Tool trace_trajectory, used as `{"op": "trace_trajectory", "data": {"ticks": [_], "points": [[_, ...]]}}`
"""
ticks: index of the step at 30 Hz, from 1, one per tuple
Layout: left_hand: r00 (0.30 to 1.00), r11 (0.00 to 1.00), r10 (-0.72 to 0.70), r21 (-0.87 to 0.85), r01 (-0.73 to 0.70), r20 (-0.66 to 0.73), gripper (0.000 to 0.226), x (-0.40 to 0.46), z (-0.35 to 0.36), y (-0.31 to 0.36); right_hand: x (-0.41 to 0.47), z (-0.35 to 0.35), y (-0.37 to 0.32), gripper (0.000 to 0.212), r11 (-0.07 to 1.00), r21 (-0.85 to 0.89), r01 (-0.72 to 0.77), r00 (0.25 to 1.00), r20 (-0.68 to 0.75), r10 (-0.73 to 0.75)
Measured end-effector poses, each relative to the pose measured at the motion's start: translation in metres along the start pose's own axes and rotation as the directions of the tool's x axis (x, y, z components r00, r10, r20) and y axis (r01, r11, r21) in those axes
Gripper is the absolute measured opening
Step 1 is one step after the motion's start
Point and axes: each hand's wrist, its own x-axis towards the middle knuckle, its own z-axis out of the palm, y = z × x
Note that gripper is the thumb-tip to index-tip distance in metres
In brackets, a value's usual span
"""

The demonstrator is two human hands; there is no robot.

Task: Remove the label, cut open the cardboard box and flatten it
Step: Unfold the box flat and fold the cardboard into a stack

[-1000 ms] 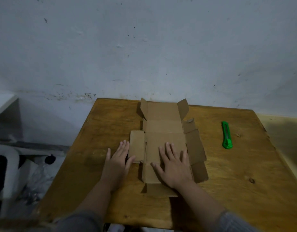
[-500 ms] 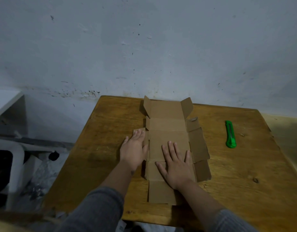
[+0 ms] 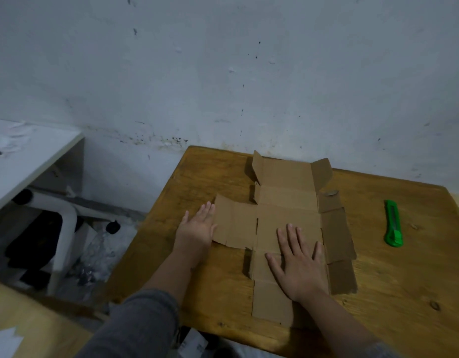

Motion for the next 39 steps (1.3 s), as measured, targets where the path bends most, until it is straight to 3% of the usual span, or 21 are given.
{"op": "trace_trajectory", "data": {"ticks": [7,11,14,19,25,29,32,34,39], "points": [[0.999,0.997,-0.036,0.068,0.035,0.008,0.054,-0.005,0.019,-0.002,0.002,0.0,-0.001,0.071,1.0,0.011,0.003,1.0,0.0,-0.003],[0.988,0.996,-0.055,0.055,0.063,-0.147,0.06,-0.001,0.009,0.016,0.007,-0.002,0.003,0.074,0.994,0.114,-0.005,0.999,0.042,0.001],[0.983,0.991,-0.037,0.12,0.059,-0.179,0.062,0.01,-0.007,0.043,0.011,-0.013,0.005,0.069,0.981,0.193,-0.015,0.999,0.051,0.005],[0.988,0.985,0.102,0.15,-0.084,-0.114,0.064,0.023,-0.015,0.097,0.035,-0.031,0.027,0.061,0.997,-0.029,-0.069,0.993,-0.099,0.066],[0.994,0.968,0.104,0.225,-0.109,0.035,0.075,0.033,0.004,0.122,0.058,-0.036,0.065,0.063,0.963,-0.196,-0.186,0.981,-0.088,0.172],[0.998,0.968,0.058,0.241,-0.065,0.036,0.085,0.033,0.021,0.107,0.057,-0.022,0.078,0.065,0.967,-0.096,-0.237,0.971,-0.057,0.232],[0.993,0.983,0.109,0.155,-0.1,-0.049,0.096,0.032,0.034,0.093,0.055,-0.016,0.082,0.064,0.971,-0.006,-0.24,0.97,-0.048,0.24],[0.984,0.987,0.144,0.092,-0.134,-0.105,0.091,0.033,0.041,0.087,0.056,-0.014,0.082,0.064,0.971,0.024,-0.239,0.969,-0.059,0.24],[0.979,0.99,0.138,0.039,-0.134,-0.153,0.087,0.034,0.044,0.087,0.081,-0.021,0.088,0.057,0.937,0.226,-0.265,0.922,-0.226,0.315]]}}
